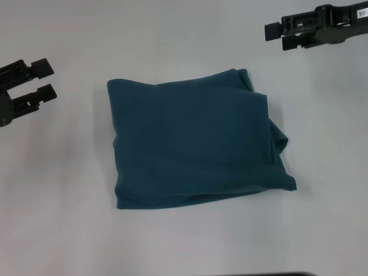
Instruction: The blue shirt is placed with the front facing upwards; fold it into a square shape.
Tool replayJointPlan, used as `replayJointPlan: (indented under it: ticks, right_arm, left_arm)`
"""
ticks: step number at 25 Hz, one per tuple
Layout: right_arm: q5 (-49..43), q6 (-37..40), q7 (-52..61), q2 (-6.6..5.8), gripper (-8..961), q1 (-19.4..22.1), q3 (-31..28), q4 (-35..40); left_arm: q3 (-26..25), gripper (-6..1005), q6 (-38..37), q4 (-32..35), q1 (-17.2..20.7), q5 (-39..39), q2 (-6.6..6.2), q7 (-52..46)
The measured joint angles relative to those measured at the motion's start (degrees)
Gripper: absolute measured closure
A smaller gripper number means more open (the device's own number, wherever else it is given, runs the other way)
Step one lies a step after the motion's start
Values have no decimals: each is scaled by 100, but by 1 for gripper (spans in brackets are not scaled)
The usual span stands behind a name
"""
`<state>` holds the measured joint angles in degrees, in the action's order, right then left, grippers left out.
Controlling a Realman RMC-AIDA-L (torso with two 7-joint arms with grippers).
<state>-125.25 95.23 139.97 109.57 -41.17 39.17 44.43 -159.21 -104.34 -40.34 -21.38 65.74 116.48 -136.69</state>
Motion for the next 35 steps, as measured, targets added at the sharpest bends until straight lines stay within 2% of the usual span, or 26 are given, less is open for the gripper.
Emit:
replayJointPlan:
  ticks: [2, 7, 13, 17, 22, 29, 35]
  right_arm:
    - [16, 46, 6, -40, 62, 3, -1, -29]
    - [-317, 101, 329, -98, 48, -42, 116, -61]
    - [-856, -111, 814, -44, 31, -105, 142, -470]
    - [-880, -372, 815, -17, 81, -154, 156, -885]
    - [-888, -783, 780, 77, 89, -237, 294, -1276]
    - [-891, -1336, 789, 325, 120, -302, 379, -1424]
    - [-892, -1543, 860, 403, 161, -373, 396, -1478]
  left_arm:
    - [-14, 264, 5, 0, 11, 0, -7, 0]
    - [-146, 266, 4, 0, 19, 0, -29, -32]
    - [-163, 266, -4, -4, 7, 0, -27, -47]
    - [-163, 265, -4, -1, -14, 0, -22, -49]
    - [-163, 265, 19, 0, -21, 0, -5, -49]
    - [-163, 264, 37, 1, -13, 0, 2, -35]
    - [-142, 265, 41, 0, -28, 0, 8, -20]
